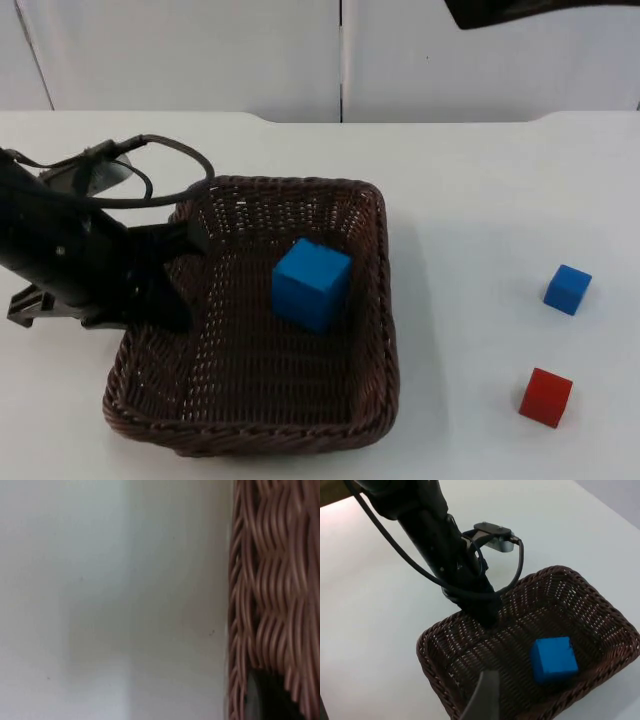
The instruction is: Pick up the basket with the left hand and place the largest block into the basket with the right hand.
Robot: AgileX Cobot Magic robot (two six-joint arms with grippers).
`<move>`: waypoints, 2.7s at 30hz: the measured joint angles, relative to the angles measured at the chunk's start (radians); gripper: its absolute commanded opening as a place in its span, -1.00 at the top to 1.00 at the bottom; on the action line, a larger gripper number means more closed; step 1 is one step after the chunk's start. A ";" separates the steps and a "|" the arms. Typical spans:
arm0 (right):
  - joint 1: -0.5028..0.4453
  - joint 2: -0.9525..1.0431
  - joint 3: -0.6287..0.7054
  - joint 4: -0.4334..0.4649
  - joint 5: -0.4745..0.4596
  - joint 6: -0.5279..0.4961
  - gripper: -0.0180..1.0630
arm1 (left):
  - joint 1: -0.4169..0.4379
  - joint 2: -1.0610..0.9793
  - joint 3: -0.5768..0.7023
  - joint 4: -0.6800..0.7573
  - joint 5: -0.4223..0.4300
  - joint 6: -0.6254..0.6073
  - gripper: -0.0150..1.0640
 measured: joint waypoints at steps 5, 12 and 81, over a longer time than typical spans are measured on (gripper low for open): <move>0.000 0.000 0.000 -0.003 0.000 0.000 -0.42 | 0.000 0.000 0.000 0.000 -0.002 0.000 0.97; 0.000 0.000 0.000 -0.003 0.000 0.000 -0.42 | 0.000 0.000 0.000 0.000 -0.002 0.000 0.44; 0.000 -0.513 0.401 -0.015 -0.110 0.050 -0.42 | 0.000 -0.986 0.071 0.579 0.161 -0.403 -0.59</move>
